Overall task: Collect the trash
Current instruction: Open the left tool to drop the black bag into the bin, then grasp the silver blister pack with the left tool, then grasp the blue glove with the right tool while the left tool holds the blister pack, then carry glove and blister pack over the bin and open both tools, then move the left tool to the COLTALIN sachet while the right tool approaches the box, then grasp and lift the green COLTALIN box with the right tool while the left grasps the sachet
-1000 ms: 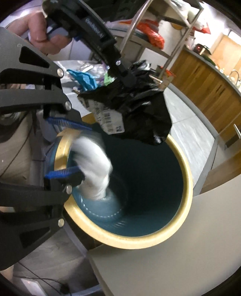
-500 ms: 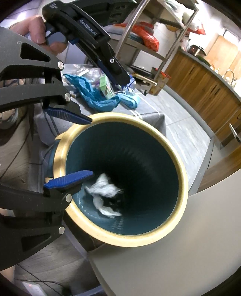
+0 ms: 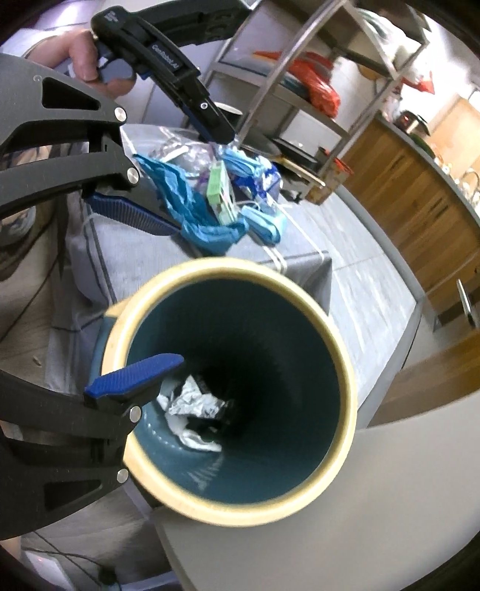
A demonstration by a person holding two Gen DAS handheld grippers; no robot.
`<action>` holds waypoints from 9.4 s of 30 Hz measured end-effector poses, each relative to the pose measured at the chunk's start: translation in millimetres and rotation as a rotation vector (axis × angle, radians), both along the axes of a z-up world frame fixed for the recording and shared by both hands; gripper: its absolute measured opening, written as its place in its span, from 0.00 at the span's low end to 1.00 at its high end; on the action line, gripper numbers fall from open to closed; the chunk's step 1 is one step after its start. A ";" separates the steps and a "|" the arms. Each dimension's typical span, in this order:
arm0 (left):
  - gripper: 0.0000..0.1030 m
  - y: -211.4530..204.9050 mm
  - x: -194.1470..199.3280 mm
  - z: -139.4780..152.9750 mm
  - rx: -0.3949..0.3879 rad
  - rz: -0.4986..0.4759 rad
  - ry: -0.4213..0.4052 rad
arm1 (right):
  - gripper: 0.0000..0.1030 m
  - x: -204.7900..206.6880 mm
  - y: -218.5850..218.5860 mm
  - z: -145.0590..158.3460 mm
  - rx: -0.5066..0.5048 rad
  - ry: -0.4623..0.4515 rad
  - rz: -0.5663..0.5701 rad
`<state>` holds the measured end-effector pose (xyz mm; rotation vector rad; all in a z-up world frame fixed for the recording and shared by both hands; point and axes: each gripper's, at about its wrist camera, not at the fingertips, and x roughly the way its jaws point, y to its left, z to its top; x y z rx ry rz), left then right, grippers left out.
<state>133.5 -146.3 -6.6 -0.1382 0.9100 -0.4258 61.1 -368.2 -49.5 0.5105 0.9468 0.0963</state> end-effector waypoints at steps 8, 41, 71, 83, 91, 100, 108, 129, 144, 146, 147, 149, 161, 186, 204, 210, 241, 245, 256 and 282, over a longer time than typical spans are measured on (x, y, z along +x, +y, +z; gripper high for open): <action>0.52 53.6 -4.3 -5.4 0.019 0.086 0.017 | 0.67 11.0 36.6 1.7 -0.022 0.007 0.066; 0.52 203.4 10.0 -94.3 -0.124 0.403 0.232 | 0.68 81.2 129.9 -66.3 0.250 0.182 0.029; 0.08 179.3 0.9 -80.5 -0.129 0.307 0.122 | 0.22 72.4 122.0 -96.7 0.502 0.219 -0.070; 0.08 171.5 -5.3 -67.4 -0.155 0.283 0.090 | 0.19 51.4 104.0 -68.0 0.504 0.153 -0.043; 0.07 170.9 -7.4 -59.9 -0.164 0.277 0.072 | 0.19 40.6 96.9 -54.1 0.485 0.120 -0.032; 0.07 164.5 -12.6 -47.0 -0.159 0.262 0.043 | 0.19 27.3 104.0 -57.1 0.343 0.182 0.019; 0.07 142.6 -13.2 -33.9 -0.166 0.210 0.016 | 0.19 3.9 99.9 -61.4 0.293 0.226 0.042; 0.08 38.6 6.0 -49.5 -0.145 0.046 0.044 | 0.17 -23.3 81.5 -51.4 0.209 0.192 0.074; 0.08 30.0 6.1 -51.5 -0.120 0.041 0.046 | 0.16 -33.7 49.3 -4.0 0.202 0.025 0.030; 0.08 31.9 4.6 -46.0 -0.132 0.042 0.036 | 0.16 -32.1 46.0 1.2 0.186 0.006 0.017; 0.08 31.9 4.3 -43.4 -0.137 0.042 0.032 | 0.16 -31.4 42.2 1.5 0.183 -0.001 0.010; 0.08 31.7 3.2 -38.2 -0.148 0.040 0.025 | 0.16 -28.9 33.4 5.5 0.182 -0.016 -0.009; 0.08 14.4 3.6 -15.4 -0.200 0.014 0.009 | 0.16 -14.8 -11.3 29.3 0.150 -0.078 -0.089; 0.08 -93.6 6.3 -35.7 -0.225 -0.120 0.092 | 0.21 -8.5 -54.2 -12.8 -0.049 0.015 -0.212; 0.32 -56.7 6.6 -40.6 -0.155 -0.051 0.078 | 0.56 -10.3 -48.7 -10.6 -0.021 -0.006 -0.203; 0.39 -16.0 4.8 -36.5 -0.118 0.000 0.061 | 0.63 -4.1 -30.4 -2.6 -0.039 -0.026 -0.145; 0.66 12.8 -14.5 -112.3 0.293 -0.106 0.098 | 0.72 17.9 51.8 -3.0 -0.142 -0.011 0.083; 0.66 9.5 -15.0 -118.3 0.337 -0.119 0.095 | 0.72 22.5 56.4 -5.3 -0.156 -0.002 0.097; 0.55 46.1 -10.4 -111.7 0.283 -0.014 0.114 | 0.73 54.5 101.9 -10.7 -0.234 -0.005 0.274; 0.56 87.9 -0.5 -104.3 0.174 0.110 0.161 | 0.79 123.8 168.8 -79.3 -0.425 0.085 0.584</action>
